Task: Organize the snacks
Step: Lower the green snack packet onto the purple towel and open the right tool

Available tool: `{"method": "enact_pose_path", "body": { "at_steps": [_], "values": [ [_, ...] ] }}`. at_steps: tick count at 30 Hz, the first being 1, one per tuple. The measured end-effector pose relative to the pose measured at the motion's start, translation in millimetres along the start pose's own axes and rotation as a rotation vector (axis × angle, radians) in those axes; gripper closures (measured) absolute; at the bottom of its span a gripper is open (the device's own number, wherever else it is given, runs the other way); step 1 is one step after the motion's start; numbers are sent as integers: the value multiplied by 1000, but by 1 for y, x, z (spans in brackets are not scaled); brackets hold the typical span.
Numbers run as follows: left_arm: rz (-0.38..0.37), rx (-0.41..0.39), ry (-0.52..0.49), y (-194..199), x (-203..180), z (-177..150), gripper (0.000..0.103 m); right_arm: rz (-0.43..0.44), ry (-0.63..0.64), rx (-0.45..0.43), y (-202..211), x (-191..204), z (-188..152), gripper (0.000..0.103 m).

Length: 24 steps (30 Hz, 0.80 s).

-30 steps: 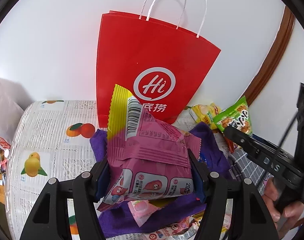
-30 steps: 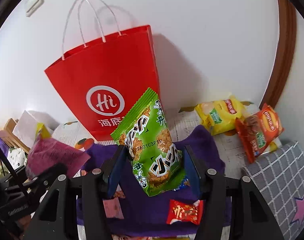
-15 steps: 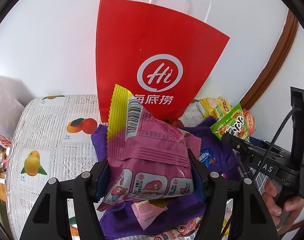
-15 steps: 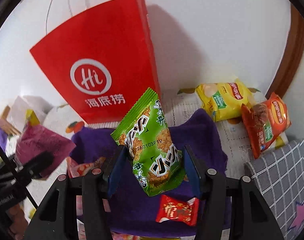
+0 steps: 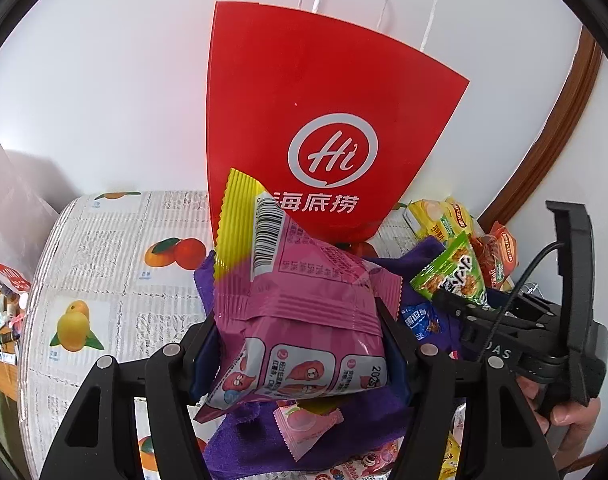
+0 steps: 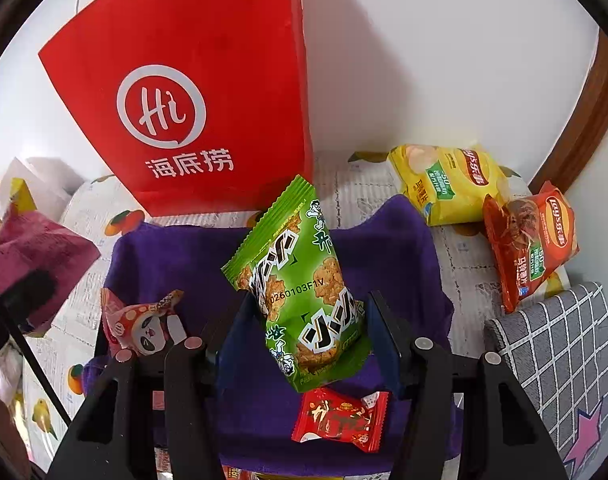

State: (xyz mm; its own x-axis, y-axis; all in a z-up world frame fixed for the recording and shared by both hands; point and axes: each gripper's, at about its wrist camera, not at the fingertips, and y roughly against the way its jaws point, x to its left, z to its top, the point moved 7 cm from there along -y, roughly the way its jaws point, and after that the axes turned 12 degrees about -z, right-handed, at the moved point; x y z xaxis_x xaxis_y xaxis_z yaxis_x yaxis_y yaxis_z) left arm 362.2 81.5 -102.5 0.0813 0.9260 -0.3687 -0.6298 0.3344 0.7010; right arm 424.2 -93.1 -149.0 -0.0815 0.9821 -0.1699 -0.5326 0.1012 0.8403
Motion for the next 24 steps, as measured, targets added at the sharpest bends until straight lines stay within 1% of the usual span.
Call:
{"method": "enact_pose_path", "body": {
  "at_steps": [14,16,20,24],
  "values": [
    [-11,0,-16,1,-4,-1,38,-21,-8,16,-5,-3,-1,46],
    [-11,-1,-15,2,-3,-2,38,-33,-1,28,-8,-3,-2,46],
    [-9,2,-13,2,-3,-2,38,-23,6,52,-13,-1,-4,46],
    [-5,6,-3,0,-2,-2,38,-28,42,78,-22,7,-9,46]
  ]
}}
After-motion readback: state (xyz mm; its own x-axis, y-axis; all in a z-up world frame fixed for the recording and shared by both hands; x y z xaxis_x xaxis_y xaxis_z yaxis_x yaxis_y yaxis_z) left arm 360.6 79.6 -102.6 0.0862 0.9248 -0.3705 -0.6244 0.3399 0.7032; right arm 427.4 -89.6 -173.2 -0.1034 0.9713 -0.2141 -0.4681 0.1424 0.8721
